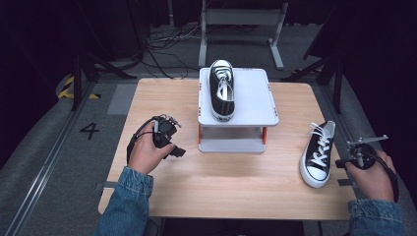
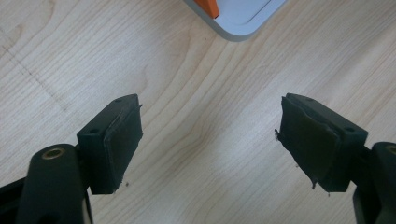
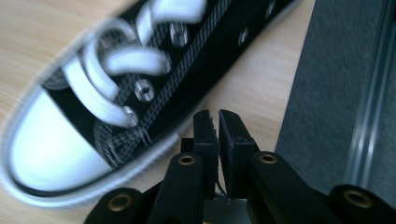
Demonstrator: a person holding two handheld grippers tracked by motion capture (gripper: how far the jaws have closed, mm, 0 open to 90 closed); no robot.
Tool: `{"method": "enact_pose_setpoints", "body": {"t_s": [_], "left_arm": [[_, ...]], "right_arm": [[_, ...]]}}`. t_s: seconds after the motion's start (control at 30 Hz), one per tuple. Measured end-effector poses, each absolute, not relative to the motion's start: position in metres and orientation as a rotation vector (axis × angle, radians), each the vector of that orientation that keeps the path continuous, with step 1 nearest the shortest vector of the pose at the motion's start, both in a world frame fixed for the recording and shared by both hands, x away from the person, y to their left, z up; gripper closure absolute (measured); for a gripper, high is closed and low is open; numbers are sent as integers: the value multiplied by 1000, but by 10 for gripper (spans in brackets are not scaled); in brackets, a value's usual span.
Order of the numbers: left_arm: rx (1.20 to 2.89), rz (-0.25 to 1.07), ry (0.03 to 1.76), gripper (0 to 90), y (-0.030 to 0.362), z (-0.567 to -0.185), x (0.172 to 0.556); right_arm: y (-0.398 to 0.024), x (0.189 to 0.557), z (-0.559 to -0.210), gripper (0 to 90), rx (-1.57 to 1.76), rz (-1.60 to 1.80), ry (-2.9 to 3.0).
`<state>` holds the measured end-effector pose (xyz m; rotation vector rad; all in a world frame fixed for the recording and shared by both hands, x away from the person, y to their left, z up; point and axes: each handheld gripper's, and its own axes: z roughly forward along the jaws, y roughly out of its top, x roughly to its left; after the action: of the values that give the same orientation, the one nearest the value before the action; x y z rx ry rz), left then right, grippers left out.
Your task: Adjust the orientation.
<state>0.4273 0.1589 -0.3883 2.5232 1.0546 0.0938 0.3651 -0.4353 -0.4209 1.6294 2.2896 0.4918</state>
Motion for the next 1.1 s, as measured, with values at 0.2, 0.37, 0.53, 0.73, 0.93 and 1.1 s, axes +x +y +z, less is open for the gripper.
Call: {"method": "enact_pose_setpoints", "body": {"t_s": [0.2,0.37,0.53,0.73,0.93,1.1], "left_arm": [[2522,105,1084,218,165,-389,424],[2517,105,1087,217,169,-389,420],[2513,114,1106,217,175,-390,418],[2510,105,1105,217,175,-391,417],[2518,105,1115,217,177,-394,414],[2511,110,1157,218,186,-396,405]], "right_arm": [[-417,376,-433,900,1597,316,2391],[-397,385,-435,848,1541,504,2510],[-367,397,-438,813,1428,564,2549],[-367,394,-429,760,1378,653,2554],[-396,391,-391,437,1270,674,2308],[-393,416,-404,360,1171,585,2407]]}}
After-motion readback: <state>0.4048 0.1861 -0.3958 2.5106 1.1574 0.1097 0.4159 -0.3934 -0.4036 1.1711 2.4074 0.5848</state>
